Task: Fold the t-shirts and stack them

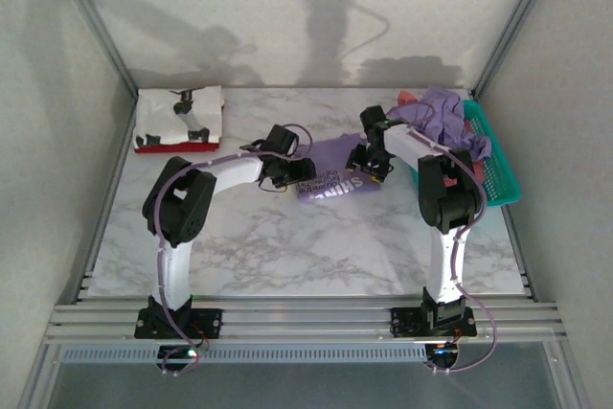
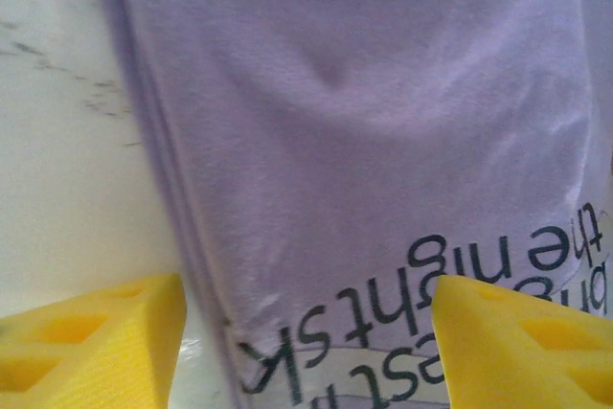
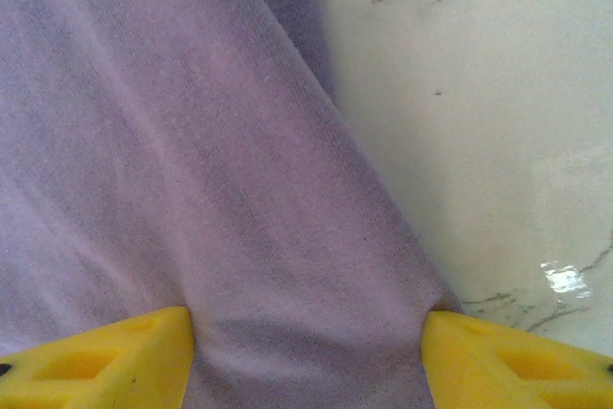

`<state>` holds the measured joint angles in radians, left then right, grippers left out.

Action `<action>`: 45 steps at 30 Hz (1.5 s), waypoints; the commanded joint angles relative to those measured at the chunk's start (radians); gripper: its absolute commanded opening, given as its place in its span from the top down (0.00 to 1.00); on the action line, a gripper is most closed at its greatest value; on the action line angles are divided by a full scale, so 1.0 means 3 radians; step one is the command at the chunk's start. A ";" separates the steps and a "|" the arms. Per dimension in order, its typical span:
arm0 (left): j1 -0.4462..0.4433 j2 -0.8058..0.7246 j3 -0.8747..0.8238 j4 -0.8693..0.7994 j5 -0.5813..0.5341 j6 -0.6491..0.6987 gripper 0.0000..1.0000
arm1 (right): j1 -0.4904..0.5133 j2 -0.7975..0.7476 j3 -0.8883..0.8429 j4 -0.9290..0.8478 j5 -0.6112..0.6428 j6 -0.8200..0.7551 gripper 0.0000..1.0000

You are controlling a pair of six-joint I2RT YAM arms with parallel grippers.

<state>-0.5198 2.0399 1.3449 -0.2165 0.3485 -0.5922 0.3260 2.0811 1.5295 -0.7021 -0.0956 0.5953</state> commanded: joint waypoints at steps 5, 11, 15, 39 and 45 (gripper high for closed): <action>-0.0152 0.0197 0.0180 -0.0013 -0.0036 0.0019 0.45 | -0.0029 0.0043 -0.0190 0.0133 -0.0257 0.0097 0.37; -0.0180 0.0283 0.0241 0.0016 -0.0273 0.0085 0.80 | -0.0033 -0.0065 -0.0290 0.0230 -0.0285 0.0104 0.38; -0.0211 0.0285 0.0489 -0.0343 -0.0801 0.0408 1.00 | 0.0006 -0.0467 -0.0495 0.0313 -0.0053 -0.0007 0.36; 0.0341 0.0427 0.1410 -0.1545 -0.3032 0.2684 1.00 | 0.0075 -0.1693 -0.0789 -0.0224 0.0040 -0.0291 0.30; 0.0543 0.0561 0.1706 -0.1430 -0.3261 0.2980 1.00 | 0.0080 -0.1650 -0.0524 -0.0436 0.0055 -0.0381 0.30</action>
<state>-0.3916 2.1918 1.7985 -0.6674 -0.5190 0.1959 0.3439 1.5879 1.3174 -0.7750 -0.0795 0.5125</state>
